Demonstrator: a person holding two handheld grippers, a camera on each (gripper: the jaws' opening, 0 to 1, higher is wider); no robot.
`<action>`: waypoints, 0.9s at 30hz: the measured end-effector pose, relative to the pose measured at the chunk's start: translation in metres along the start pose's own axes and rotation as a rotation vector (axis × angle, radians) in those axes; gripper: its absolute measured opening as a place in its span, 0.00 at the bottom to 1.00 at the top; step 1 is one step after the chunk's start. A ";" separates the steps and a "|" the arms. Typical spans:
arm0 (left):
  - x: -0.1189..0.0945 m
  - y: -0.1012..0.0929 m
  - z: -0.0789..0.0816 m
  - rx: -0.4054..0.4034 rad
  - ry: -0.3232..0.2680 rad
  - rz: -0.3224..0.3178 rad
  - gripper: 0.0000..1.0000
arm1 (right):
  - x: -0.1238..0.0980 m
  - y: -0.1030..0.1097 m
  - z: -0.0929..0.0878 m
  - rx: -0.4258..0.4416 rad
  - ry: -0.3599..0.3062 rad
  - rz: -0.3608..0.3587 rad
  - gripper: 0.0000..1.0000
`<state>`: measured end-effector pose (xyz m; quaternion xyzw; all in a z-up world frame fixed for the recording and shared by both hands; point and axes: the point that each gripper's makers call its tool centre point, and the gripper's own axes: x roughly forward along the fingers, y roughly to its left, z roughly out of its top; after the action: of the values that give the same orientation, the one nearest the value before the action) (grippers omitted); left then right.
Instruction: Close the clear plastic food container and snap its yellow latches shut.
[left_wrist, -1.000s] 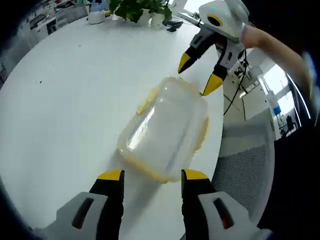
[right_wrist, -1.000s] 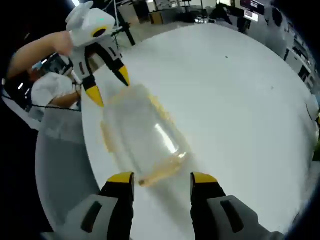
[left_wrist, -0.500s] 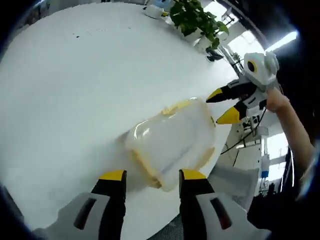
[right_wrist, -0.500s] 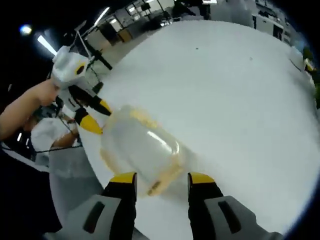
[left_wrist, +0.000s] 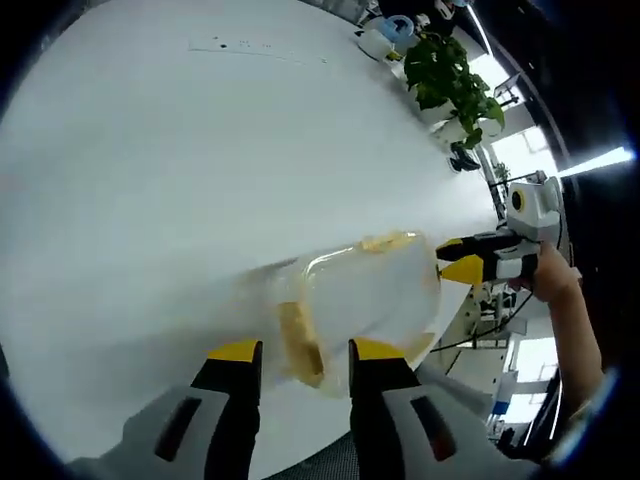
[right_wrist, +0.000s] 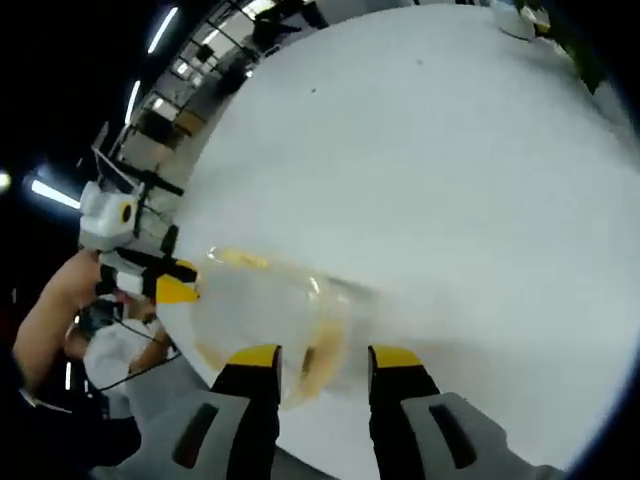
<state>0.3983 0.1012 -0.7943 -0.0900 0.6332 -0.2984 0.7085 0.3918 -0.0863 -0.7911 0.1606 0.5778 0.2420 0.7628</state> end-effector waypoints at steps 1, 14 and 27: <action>0.000 0.001 0.000 -0.001 -0.003 0.001 0.33 | 0.000 -0.001 0.001 -0.011 -0.003 -0.002 0.33; 0.003 0.000 0.000 -0.012 -0.010 -0.009 0.34 | 0.011 0.006 -0.005 -0.022 0.012 0.026 0.33; 0.005 -0.008 -0.002 -0.030 -0.021 -0.050 0.23 | 0.016 0.018 -0.006 -0.036 0.043 0.069 0.24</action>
<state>0.3938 0.0928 -0.7949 -0.1197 0.6277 -0.3053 0.7060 0.3866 -0.0630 -0.7962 0.1615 0.5836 0.2820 0.7442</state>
